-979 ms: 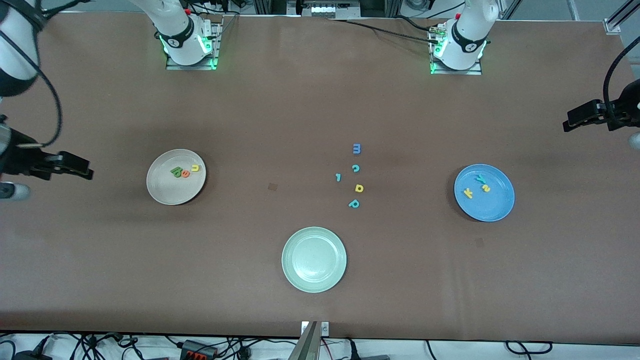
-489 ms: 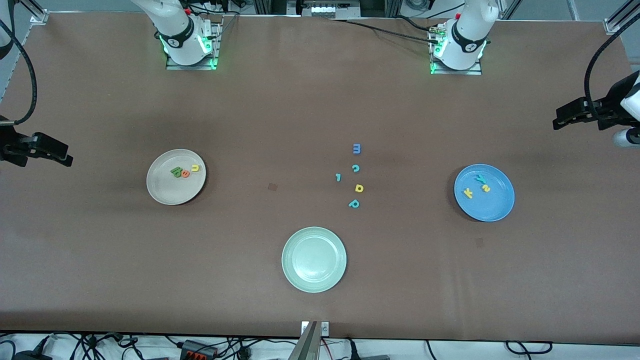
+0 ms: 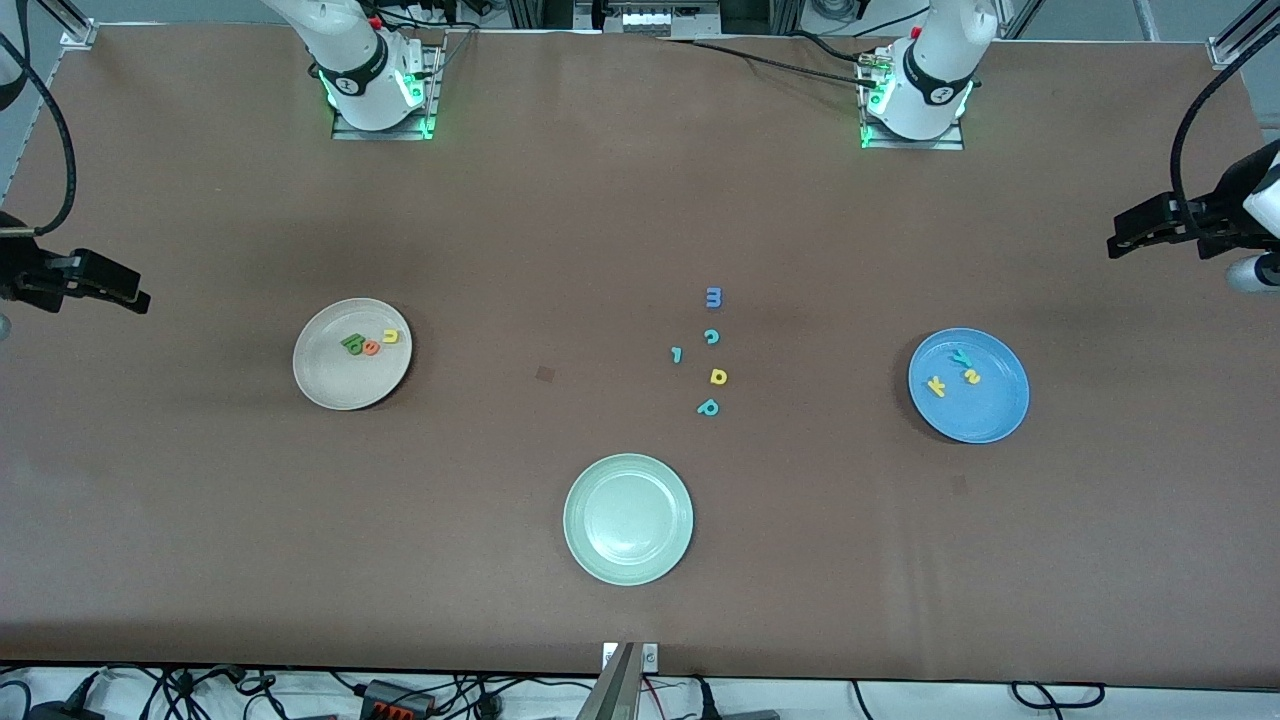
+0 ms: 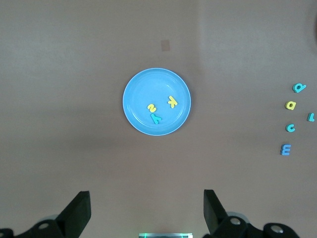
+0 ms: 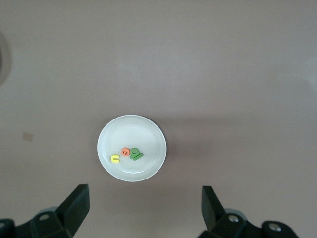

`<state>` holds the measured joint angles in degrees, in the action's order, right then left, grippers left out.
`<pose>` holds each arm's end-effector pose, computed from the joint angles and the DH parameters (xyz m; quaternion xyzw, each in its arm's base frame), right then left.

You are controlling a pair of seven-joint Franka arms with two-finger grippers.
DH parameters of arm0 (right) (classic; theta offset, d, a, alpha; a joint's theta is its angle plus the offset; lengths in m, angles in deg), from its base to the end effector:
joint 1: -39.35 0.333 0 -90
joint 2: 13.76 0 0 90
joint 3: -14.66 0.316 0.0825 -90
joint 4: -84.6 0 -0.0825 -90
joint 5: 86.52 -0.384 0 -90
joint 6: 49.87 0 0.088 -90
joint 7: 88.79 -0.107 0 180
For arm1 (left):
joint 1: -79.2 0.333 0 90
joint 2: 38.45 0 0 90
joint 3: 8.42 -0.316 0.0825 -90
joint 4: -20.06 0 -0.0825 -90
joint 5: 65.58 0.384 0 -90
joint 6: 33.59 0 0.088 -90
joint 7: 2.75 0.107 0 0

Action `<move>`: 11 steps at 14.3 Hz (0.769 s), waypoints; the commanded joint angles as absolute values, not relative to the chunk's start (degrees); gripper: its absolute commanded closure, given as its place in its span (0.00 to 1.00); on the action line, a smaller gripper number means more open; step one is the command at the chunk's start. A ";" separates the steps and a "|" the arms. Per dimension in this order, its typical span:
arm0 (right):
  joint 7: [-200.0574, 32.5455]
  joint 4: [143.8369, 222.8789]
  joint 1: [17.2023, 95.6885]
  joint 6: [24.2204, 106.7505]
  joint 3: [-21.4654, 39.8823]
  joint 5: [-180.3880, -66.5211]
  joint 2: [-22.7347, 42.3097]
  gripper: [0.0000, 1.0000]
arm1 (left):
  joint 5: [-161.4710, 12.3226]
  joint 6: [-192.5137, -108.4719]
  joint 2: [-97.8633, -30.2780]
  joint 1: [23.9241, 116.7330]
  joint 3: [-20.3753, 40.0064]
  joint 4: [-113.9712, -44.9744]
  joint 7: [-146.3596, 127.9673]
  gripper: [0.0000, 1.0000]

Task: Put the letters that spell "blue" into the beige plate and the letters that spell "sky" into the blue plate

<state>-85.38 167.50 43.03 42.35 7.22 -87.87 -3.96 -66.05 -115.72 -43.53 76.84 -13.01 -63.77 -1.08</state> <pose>0.6086 -0.0308 0.5877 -1.0000 0.0027 0.0034 0.0010 0.5669 0.0189 0.6138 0.9982 0.0046 -0.0589 0.0025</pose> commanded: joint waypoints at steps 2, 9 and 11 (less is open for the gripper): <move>-86.33 176.86 42.34 47.15 8.51 -86.79 -10.41 0.00 | -66.55 -114.80 -43.37 76.30 -13.78 -62.90 0.33 0.00; -86.33 176.71 42.07 45.31 8.42 -86.87 -9.81 0.00 | -66.55 -114.80 -43.37 76.30 -13.70 -62.90 0.24 0.00; -86.33 176.71 41.98 45.40 8.33 -86.70 -9.29 0.00 | -66.64 -114.80 -43.37 76.30 -13.78 -62.90 0.24 0.00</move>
